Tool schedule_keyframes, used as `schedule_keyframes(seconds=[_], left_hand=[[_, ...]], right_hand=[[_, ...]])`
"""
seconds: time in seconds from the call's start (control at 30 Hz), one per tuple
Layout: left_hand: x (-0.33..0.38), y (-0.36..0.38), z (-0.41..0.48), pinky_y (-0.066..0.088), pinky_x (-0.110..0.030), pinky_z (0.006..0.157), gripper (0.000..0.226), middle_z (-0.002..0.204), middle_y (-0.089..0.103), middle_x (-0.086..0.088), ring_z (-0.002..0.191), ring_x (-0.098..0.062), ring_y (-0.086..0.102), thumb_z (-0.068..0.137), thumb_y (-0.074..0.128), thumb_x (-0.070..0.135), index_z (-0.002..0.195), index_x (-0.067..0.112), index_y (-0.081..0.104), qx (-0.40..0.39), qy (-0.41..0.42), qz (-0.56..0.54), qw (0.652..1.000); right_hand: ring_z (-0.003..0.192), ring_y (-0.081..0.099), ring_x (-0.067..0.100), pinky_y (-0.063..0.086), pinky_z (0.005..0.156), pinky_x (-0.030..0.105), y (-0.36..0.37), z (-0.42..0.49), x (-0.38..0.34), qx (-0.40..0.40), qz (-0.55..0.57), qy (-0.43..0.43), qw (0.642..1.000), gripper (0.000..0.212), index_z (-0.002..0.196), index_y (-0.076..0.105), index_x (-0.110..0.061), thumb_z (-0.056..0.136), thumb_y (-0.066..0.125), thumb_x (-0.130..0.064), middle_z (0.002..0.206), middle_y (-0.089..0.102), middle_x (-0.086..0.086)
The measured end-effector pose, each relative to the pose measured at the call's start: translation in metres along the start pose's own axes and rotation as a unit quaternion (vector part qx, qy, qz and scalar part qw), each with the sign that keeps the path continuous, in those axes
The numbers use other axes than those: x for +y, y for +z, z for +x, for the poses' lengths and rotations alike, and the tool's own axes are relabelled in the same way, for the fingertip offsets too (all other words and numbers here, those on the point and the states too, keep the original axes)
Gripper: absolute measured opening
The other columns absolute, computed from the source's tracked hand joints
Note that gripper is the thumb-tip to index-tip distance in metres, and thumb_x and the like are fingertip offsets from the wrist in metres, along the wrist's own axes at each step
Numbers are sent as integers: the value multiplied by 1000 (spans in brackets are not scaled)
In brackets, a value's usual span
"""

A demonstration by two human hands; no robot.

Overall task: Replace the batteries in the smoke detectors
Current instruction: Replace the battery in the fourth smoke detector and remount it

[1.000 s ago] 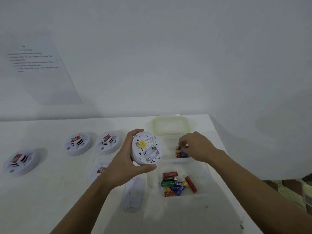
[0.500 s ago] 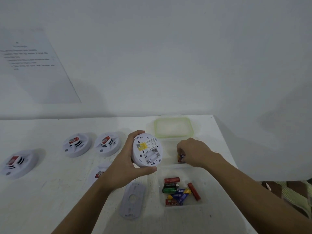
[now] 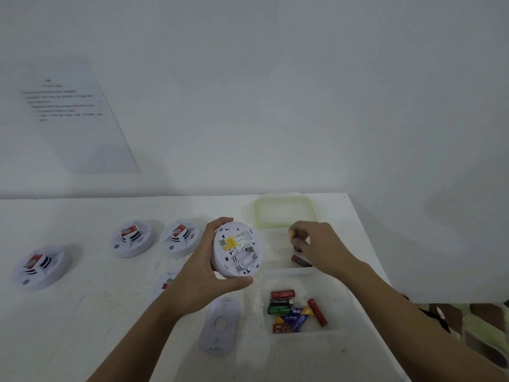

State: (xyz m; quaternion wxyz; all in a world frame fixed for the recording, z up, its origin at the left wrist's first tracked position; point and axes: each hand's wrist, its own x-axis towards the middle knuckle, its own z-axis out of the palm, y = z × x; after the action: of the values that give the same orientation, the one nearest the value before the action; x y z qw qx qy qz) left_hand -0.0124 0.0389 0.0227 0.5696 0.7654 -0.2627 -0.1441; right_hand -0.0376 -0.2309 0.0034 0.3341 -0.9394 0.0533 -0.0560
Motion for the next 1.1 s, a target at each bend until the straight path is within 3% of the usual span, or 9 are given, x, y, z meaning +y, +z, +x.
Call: schedule_keyframes(seconds=[0.13,0.23,0.33,0.43,0.53,0.57,0.7,0.87,1.1], left_hand=[[5,-4,-7,55,-26,97,99,137,52,20,129,-5,54,67,92,13,144,36,34,6,4,-1,1000],[9,-7,-15,55,-21,93,98,134,53,23,127,-3,55,68,92,12,143,37,35,7,6,-6,1000],[13,-9,-23,55,-21,92,98,133,53,23,128,-4,54,68,92,13,143,38,35,7,9,-6,1000],[15,-8,-30,56,-24,93,98,134,53,25,128,-3,54,67,92,15,142,39,35,7,12,-7,1000],[18,-6,-37,56,-19,88,98,129,52,31,125,1,54,67,93,16,140,42,35,15,17,-10,1000],[18,-5,-39,56,-18,87,98,128,52,33,125,2,55,66,94,17,140,42,35,19,19,-13,1000],[19,-3,-46,57,-22,88,95,128,51,31,126,-4,55,62,89,23,139,39,36,37,25,-26,999],[19,-2,-51,56,-18,86,95,126,50,33,124,-1,54,63,91,22,137,43,35,42,22,-15,999],[19,2,-51,57,-20,83,94,123,53,28,120,-2,57,68,92,12,137,43,35,30,10,-5,999]], right_hand=[[64,64,2,52,62,17,-18,-10,-28,83,230,35,969,11,106,65,-19,96,66,-12,84,73,-3],[66,68,7,55,64,24,-32,-22,-50,126,352,40,927,12,106,64,-13,94,68,-11,84,77,1],[76,73,20,57,74,42,-38,-38,-67,126,404,34,906,12,102,65,-9,92,72,-10,88,78,8],[77,76,31,55,72,54,-30,-53,-82,102,399,36,910,16,96,65,-6,88,77,-12,95,77,9],[72,75,22,56,63,26,-14,-67,-95,98,403,23,909,17,94,64,0,86,78,-7,91,77,12],[73,75,19,56,64,24,-7,-71,-98,98,393,13,914,17,92,65,0,85,78,-7,87,77,8],[80,72,15,58,70,37,16,-78,-99,100,323,-6,941,15,82,66,-14,84,81,-19,82,76,-4],[87,73,21,58,76,53,26,-79,-101,93,343,-7,935,15,83,67,-13,85,80,-21,85,76,-3],[84,68,2,50,72,12,34,-80,-99,136,221,-133,957,6,88,74,-17,86,80,-17,81,72,-19]])
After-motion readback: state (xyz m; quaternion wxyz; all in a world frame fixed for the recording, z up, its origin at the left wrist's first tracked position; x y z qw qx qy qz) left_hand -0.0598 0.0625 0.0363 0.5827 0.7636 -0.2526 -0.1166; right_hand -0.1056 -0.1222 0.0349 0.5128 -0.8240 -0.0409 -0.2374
